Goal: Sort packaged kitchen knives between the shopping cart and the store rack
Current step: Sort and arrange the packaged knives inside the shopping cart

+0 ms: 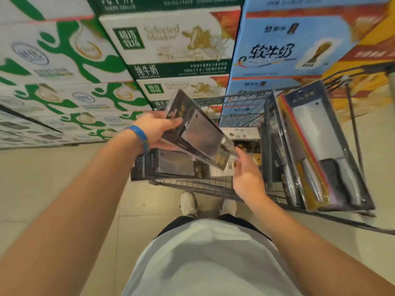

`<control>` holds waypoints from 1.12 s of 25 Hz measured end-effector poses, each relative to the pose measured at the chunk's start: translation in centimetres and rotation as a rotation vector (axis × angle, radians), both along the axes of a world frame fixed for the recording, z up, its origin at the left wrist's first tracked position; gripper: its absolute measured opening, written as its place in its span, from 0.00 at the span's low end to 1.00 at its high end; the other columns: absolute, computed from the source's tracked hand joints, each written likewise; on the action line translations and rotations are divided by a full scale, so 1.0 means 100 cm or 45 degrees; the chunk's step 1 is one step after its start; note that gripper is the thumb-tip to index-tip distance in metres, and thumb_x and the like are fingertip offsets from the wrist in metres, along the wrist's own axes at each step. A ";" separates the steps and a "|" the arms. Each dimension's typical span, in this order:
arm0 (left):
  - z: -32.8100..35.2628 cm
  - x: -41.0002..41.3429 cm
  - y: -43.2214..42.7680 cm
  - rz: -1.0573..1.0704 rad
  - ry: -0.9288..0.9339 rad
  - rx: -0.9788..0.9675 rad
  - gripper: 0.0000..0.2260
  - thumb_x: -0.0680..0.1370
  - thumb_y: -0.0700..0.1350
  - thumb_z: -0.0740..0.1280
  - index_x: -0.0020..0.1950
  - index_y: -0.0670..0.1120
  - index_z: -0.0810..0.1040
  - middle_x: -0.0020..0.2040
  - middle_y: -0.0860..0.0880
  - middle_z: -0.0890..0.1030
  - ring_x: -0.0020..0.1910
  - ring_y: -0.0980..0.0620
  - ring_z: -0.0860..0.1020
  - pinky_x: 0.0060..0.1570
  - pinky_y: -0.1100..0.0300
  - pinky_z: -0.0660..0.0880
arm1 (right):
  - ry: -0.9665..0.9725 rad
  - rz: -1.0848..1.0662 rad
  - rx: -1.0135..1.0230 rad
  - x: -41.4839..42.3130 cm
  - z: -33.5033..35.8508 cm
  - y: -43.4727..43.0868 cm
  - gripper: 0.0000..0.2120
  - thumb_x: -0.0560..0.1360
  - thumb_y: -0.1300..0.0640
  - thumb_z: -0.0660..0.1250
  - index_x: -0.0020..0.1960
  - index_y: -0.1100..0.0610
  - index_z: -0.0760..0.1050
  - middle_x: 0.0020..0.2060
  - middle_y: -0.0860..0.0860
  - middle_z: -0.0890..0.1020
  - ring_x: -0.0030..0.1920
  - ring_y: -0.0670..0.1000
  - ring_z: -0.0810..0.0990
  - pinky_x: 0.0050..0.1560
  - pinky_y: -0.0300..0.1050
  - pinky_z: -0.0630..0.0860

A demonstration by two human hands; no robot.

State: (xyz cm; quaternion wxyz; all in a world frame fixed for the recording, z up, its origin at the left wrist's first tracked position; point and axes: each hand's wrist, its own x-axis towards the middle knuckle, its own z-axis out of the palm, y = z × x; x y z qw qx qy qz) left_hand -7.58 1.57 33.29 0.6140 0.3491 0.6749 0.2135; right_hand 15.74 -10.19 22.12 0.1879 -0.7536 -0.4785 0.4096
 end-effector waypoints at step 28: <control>-0.069 0.230 -0.052 -1.136 0.540 -0.154 0.28 0.81 0.59 0.61 0.77 0.47 0.63 0.53 0.48 0.78 0.54 0.44 0.78 0.52 0.53 0.79 | -0.296 -0.498 0.757 0.231 0.146 0.014 0.12 0.78 0.49 0.72 0.59 0.48 0.75 0.43 0.42 0.79 0.37 0.39 0.74 0.37 0.37 0.67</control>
